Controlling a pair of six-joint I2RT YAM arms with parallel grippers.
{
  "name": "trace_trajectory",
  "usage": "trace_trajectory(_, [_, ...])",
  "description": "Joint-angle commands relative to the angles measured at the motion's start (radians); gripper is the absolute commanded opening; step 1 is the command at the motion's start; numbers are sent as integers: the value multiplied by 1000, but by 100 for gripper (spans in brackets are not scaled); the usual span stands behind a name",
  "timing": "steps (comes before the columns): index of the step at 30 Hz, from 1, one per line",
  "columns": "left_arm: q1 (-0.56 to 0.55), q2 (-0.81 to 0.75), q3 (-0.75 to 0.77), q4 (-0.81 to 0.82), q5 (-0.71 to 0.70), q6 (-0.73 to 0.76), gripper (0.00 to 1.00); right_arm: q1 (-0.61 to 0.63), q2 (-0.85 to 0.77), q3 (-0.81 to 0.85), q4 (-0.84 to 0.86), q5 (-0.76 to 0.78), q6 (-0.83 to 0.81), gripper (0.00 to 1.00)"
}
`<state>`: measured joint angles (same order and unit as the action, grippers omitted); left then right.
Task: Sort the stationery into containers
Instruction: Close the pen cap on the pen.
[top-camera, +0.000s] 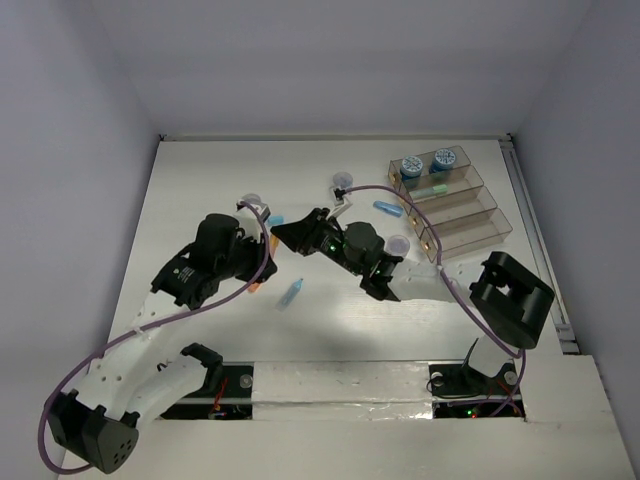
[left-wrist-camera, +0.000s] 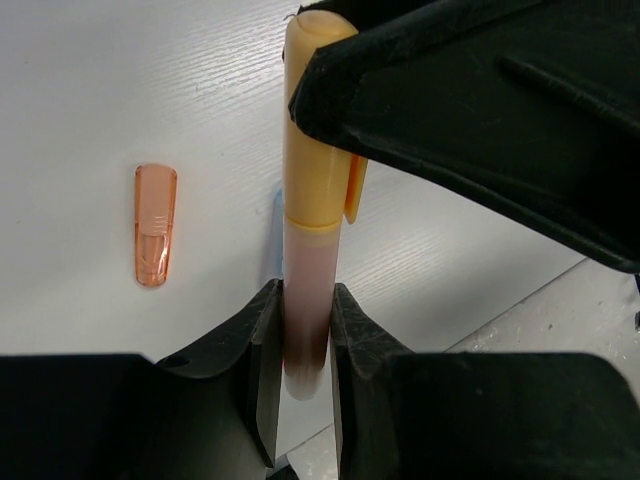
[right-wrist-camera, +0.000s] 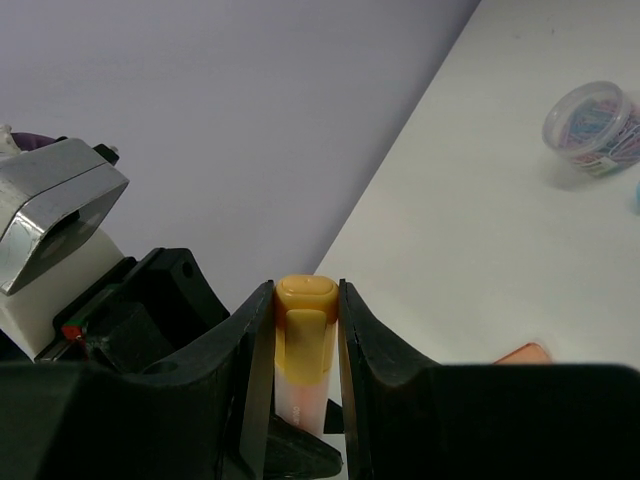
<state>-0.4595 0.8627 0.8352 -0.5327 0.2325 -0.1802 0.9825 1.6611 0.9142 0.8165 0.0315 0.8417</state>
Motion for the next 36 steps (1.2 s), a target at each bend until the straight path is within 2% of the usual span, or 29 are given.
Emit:
trace_trajectory(1, [32,-1,151,445,-147,-38,0,168,51,-66,-244,-269,-35,0])
trace_trajectory(11, [41,-2,200,432,-164,-33,0,177,16,-107,-269,-213,-47,0])
trace_trajectory(18, [41,-4,246,436,-170,-31,0,177,17,-204,-250,-234,-27,0])
trace_trajectory(28, [41,36,199,484,-136,-67,0,231,51,-41,-295,-269,-92,0])
trace_trajectory(36, [50,67,272,488,-115,-71,0,231,5,-120,-309,-205,-72,0])
